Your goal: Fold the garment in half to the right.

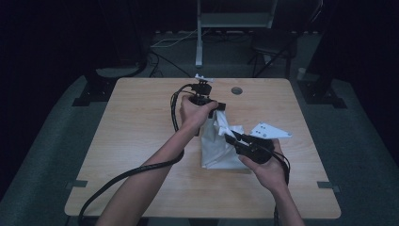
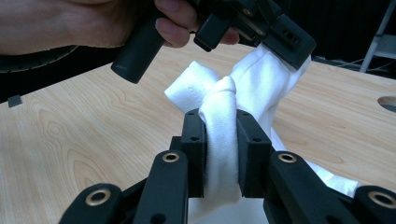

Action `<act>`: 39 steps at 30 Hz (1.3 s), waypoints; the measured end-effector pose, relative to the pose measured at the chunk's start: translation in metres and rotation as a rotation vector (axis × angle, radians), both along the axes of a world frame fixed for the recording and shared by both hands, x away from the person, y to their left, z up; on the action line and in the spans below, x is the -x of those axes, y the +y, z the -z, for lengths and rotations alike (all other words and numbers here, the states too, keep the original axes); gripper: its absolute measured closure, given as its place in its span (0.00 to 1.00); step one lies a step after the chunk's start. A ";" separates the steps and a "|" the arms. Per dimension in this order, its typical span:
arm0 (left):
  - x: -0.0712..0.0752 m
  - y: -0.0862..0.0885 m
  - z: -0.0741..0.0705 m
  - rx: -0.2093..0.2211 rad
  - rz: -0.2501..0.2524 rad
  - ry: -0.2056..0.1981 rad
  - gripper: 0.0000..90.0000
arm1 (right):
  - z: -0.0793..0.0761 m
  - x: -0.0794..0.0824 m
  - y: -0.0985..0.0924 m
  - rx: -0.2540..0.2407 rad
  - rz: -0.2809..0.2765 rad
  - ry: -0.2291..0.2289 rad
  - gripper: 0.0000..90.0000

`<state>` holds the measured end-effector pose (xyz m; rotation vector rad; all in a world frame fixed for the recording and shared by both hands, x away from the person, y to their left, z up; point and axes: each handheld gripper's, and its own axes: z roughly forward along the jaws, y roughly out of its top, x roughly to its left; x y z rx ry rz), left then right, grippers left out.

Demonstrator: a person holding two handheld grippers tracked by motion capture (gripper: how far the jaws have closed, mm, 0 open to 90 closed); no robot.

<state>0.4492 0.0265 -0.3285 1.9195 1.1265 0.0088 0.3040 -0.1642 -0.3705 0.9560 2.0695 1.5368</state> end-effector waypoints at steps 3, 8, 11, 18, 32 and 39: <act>0.001 -0.004 0.003 -0.003 0.008 -0.001 0.92 | 0.002 0.001 -0.002 0.003 0.002 0.004 0.85; 0.001 -0.008 0.008 0.000 0.013 0.007 0.92 | 0.007 0.003 -0.006 0.003 0.009 0.015 0.84; 0.002 -0.010 0.009 -0.004 0.022 0.007 0.92 | 0.010 0.004 -0.008 0.003 0.014 0.020 0.84; 0.003 -0.015 0.013 0.005 0.031 0.006 0.92 | 0.014 0.006 -0.012 0.004 0.018 0.027 0.84; 0.004 -0.021 0.018 0.002 0.050 0.002 0.92 | 0.020 0.009 -0.016 0.007 0.023 0.042 0.84; 0.005 -0.025 0.022 -0.002 0.060 0.002 0.92 | 0.024 0.011 -0.018 0.006 0.027 0.053 0.84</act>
